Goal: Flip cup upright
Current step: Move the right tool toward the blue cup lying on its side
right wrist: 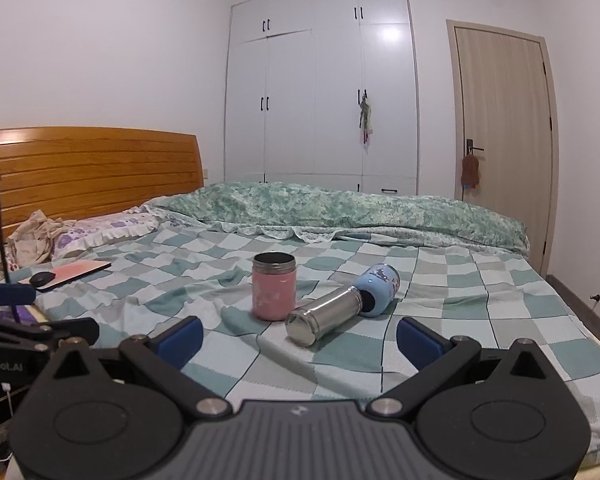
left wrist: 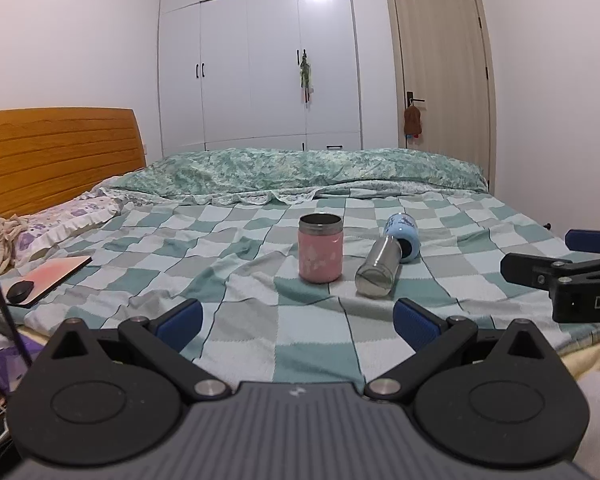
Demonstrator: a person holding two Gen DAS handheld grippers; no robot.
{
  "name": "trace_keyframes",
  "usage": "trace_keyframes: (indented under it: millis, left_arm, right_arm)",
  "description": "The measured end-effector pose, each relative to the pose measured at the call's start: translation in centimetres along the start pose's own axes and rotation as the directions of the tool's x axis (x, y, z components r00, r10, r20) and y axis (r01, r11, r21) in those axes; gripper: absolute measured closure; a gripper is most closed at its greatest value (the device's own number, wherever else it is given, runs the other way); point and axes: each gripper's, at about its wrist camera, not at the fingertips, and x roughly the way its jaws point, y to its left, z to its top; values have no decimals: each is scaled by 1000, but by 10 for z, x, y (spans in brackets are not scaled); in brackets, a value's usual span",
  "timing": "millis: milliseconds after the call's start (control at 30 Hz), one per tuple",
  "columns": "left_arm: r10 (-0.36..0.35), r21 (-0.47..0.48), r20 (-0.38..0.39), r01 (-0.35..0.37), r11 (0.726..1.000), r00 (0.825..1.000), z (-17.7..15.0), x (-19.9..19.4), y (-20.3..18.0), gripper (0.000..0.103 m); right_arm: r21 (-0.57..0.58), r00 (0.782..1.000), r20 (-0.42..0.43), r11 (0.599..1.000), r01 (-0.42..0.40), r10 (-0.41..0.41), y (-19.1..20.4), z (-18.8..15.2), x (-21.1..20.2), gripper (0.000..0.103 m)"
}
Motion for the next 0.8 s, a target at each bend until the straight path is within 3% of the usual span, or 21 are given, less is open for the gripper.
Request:
trace_keyframes:
  millis: [433,800]
  left_arm:
    - [-24,-20,-43,24,1000,999,25,85,4,0]
    - [-111,-39,-51,110,993,992,50,153,2,0]
  right_arm:
    - [-5,996,-86,999,34,-34,-14,14,77,0]
    - [1,991,-122,998,59,-58,-35,34,145,0]
